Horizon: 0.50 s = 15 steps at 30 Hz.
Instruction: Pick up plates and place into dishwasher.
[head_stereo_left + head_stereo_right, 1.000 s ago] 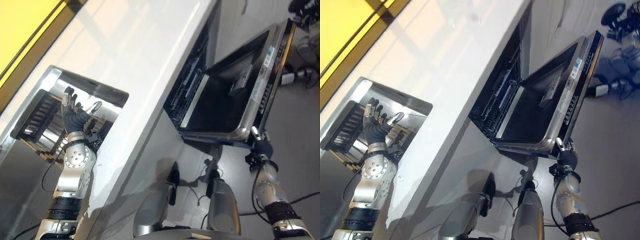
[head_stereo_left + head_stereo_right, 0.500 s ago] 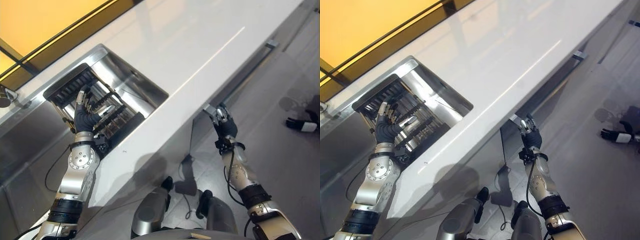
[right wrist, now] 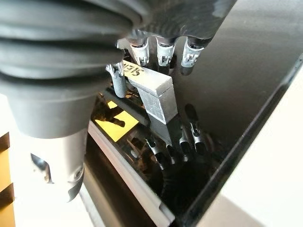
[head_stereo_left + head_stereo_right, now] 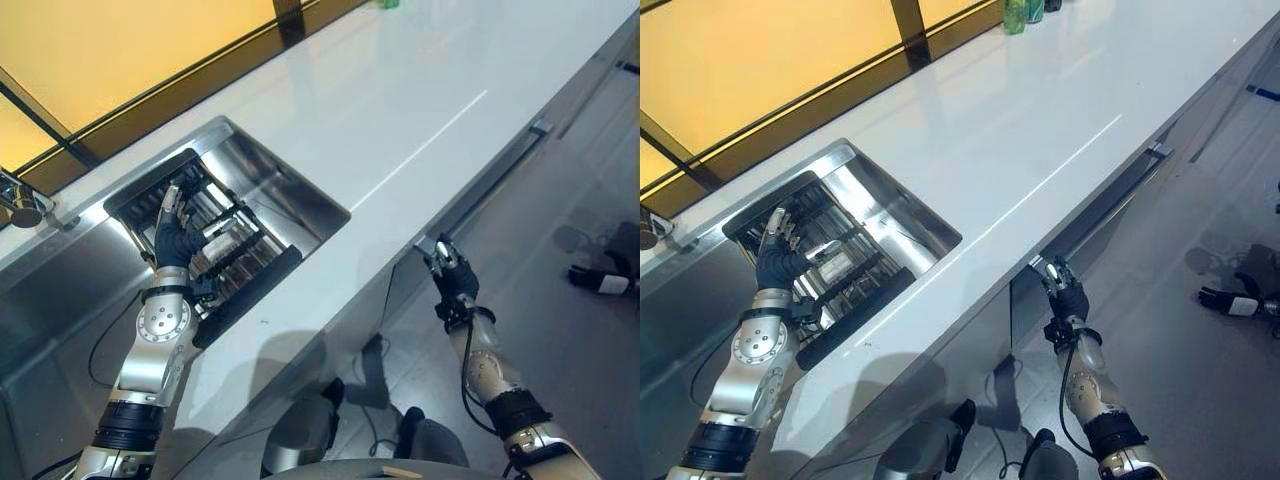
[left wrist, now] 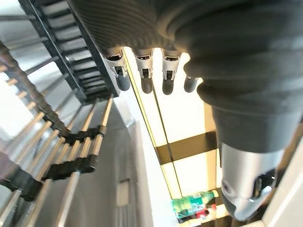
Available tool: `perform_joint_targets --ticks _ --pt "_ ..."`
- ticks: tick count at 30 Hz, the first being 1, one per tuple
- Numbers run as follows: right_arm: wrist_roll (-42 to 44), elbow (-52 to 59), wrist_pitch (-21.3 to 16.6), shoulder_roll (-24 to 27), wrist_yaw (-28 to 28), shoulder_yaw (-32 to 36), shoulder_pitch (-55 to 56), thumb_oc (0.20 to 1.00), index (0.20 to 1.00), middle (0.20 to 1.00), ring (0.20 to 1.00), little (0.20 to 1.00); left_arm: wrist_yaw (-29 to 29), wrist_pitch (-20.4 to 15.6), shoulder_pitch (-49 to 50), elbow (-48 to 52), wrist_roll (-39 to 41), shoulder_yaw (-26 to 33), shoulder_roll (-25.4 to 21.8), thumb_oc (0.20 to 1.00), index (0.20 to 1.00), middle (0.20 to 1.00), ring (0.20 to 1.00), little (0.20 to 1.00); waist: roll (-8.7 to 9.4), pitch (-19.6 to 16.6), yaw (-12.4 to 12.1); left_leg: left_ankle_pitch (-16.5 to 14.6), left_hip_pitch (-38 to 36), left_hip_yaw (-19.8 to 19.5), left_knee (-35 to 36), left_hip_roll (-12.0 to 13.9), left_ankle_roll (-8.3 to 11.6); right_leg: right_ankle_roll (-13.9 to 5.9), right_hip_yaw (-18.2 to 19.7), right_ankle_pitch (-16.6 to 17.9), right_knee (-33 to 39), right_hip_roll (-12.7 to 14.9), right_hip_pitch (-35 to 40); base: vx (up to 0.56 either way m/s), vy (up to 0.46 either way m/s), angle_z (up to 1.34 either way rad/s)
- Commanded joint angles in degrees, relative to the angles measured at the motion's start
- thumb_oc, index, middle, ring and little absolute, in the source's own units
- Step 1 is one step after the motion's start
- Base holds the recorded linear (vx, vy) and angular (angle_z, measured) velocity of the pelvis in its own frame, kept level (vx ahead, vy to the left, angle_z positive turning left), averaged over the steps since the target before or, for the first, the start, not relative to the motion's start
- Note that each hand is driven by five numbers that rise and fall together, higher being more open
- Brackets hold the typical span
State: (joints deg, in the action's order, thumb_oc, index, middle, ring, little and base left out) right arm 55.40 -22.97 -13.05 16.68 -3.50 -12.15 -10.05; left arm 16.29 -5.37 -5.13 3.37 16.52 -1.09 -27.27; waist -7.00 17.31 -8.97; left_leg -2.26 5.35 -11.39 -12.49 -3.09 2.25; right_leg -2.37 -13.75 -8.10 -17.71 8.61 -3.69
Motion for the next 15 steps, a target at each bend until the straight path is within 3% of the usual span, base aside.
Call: perform_joint_targets --ticks 1,8,15 --pt "-2.7 7.1 -1.6 -4.0 0.0 -2.3 -2.6 1.0 1.0 1.0 1.0 1.0 0.3 -2.3 1.9 2.9 -2.3 0.4 -2.9 1.0 1.0 1.0 1.0 1.0 3.53 -4.9 -0.2 0.1 -0.7 3.7 3.5 -2.2 -4.77 -1.32 5.0 6.2 6.6 2.6 2.9 -0.04 -0.012 -0.18" --pt "-4.5 9.1 0.7 -5.6 -8.6 -0.2 6.4 1.0 1.0 1.0 1.0 1.0 2.8 -2.9 4.9 4.5 -2.3 1.1 -1.1 1.0 1.0 1.0 1.0 1.0 3.97 -6.1 2.8 -0.7 -2.6 6.3 5.4 -1.3 -5.12 -2.44 7.5 6.7 8.6 2.3 3.1 -0.06 0.003 -0.23" --pt "-9.9 17.3 -0.4 -5.6 -14.4 3.8 10.3 1.0 1.0 1.0 1.0 1.0 5.1 -2.1 7.4 5.4 -0.3 3.2 0.6 1.0 1.0 1.0 1.0 1.0 5.22 -7.7 5.5 -2.5 -4.3 9.0 5.8 -1.2 -5.68 -3.76 10.3 7.8 10.6 2.5 3.4 -0.02 0.05 -0.33"
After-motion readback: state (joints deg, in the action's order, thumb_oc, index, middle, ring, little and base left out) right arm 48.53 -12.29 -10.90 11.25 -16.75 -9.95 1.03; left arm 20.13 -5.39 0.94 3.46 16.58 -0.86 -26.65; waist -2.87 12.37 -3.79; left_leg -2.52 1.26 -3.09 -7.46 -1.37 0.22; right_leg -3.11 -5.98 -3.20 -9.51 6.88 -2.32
